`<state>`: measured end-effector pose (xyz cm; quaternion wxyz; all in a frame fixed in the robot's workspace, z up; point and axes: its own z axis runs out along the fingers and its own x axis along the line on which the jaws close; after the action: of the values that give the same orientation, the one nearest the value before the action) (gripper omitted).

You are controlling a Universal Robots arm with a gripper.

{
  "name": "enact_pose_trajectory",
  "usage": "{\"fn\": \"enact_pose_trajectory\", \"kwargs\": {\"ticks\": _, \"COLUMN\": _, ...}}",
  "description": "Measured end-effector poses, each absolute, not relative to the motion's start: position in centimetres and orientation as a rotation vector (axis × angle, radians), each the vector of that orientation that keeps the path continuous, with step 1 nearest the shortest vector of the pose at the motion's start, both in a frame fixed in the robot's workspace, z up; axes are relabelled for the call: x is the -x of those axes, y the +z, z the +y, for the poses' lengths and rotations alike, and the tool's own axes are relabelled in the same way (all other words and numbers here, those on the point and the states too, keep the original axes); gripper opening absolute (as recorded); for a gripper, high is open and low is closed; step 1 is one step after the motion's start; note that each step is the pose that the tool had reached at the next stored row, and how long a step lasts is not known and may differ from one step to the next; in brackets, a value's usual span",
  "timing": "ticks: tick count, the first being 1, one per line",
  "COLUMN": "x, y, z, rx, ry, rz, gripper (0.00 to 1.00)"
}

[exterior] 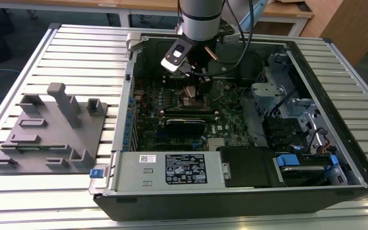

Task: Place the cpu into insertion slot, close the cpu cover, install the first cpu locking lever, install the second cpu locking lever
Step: 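Place the cpu into insertion slot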

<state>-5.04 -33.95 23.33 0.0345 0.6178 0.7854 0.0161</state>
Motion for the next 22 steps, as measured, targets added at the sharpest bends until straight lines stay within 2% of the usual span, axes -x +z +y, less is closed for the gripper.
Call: {"fn": "enact_pose_trajectory", "kwargs": {"ticks": 22, "x": 5.04, "y": 23.20, "z": -33.95, "rx": -1.921, "ry": 0.049, "rz": 2.397, "gripper": 0.54}}
